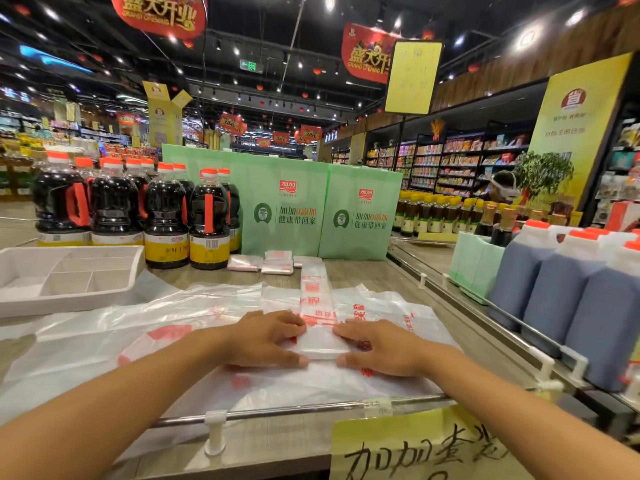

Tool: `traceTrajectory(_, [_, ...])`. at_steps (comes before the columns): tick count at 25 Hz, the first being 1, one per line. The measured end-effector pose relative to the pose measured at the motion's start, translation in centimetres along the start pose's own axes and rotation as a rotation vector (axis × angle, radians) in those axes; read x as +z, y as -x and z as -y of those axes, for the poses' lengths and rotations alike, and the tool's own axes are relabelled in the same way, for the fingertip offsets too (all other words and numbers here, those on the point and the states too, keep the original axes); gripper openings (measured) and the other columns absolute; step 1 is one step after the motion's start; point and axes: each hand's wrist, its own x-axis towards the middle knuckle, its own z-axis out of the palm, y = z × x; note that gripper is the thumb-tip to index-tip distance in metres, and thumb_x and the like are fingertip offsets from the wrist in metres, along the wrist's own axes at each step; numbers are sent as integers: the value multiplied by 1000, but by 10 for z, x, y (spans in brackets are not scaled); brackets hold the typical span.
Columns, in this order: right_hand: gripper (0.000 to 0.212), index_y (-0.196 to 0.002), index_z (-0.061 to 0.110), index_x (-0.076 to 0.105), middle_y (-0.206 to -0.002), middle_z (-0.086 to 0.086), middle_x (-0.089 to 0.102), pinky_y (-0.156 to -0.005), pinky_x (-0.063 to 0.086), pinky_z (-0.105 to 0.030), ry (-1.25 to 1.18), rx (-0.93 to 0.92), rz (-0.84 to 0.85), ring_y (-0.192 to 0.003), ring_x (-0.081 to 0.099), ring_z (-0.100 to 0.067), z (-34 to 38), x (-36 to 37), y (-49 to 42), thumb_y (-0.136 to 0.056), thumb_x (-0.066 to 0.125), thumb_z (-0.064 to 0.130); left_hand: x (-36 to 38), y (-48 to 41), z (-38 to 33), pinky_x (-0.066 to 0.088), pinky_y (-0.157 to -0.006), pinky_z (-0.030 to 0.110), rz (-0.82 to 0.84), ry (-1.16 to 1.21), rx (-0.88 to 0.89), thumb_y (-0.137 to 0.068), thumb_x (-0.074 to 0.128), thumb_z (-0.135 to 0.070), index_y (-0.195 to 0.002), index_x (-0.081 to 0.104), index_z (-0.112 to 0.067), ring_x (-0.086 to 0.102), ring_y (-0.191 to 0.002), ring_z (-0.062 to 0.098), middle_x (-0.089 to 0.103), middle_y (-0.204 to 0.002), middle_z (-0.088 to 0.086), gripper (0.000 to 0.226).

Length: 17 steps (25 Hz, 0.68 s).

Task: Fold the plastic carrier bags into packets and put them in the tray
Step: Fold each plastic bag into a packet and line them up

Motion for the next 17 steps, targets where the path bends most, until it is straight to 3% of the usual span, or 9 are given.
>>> traceTrajectory(3, [50,-143,35,55,-130,12,67,-101,49,-36,-54,-17,-173,-116,61,-11,8,-1,2,-99,54,57,3,2,0,38,-112,30,-134,180,12,-80,70,-70,-134,65,-27,52,-126,4,56,-141,-16,69])
traceTrajectory(5, [46,-143,37,55,-120,11,70,-93,53,-35,-106,-17,-223,-107,64,-9,12,-1,3,-101,50,56,1,4,-3,49,-96,30,-189,261,7,-85,69,-66,-115,74,-32,63,-103,3,70,-114,-18,46])
traceTrajectory(7, [43,-143,38,52,-113,8,73,-87,54,-34,-186,8,-271,-100,66,-10,12,-1,2,-102,50,53,-2,7,-10,48,-78,27,-248,331,5,-92,58,-66,-96,75,-30,63,-80,0,71,-89,-16,39])
traceTrajectory(8, [39,-140,39,53,-102,5,76,-80,53,-34,-244,15,-295,-88,67,-12,11,-1,1,-103,52,49,-3,9,-13,47,-75,25,-282,382,-7,-93,54,-66,-99,73,-31,63,-78,-1,71,-87,-16,40])
traceTrajectory(11, [40,-140,36,55,-65,5,69,-60,45,-26,-349,5,-366,-55,53,-6,10,0,-5,-101,62,34,-4,9,-19,53,-79,21,-339,503,-65,-92,51,-63,-136,58,-32,68,-89,-6,76,-97,-12,54])
traceTrajectory(14, [65,-154,38,36,-63,5,69,-57,42,-15,-399,32,-370,-52,51,-3,13,0,-9,-98,68,27,-3,7,-22,46,-62,11,-329,486,-41,-102,58,-35,-148,43,-28,63,-67,-10,72,-71,-21,49])
traceTrajectory(17, [81,-157,42,25,-66,2,72,-62,48,-25,-457,46,-336,-57,52,-9,11,3,-12,-93,74,29,0,4,-24,38,-52,7,-355,526,-38,-100,65,-21,-155,36,-24,55,-52,-7,72,-69,-13,63])
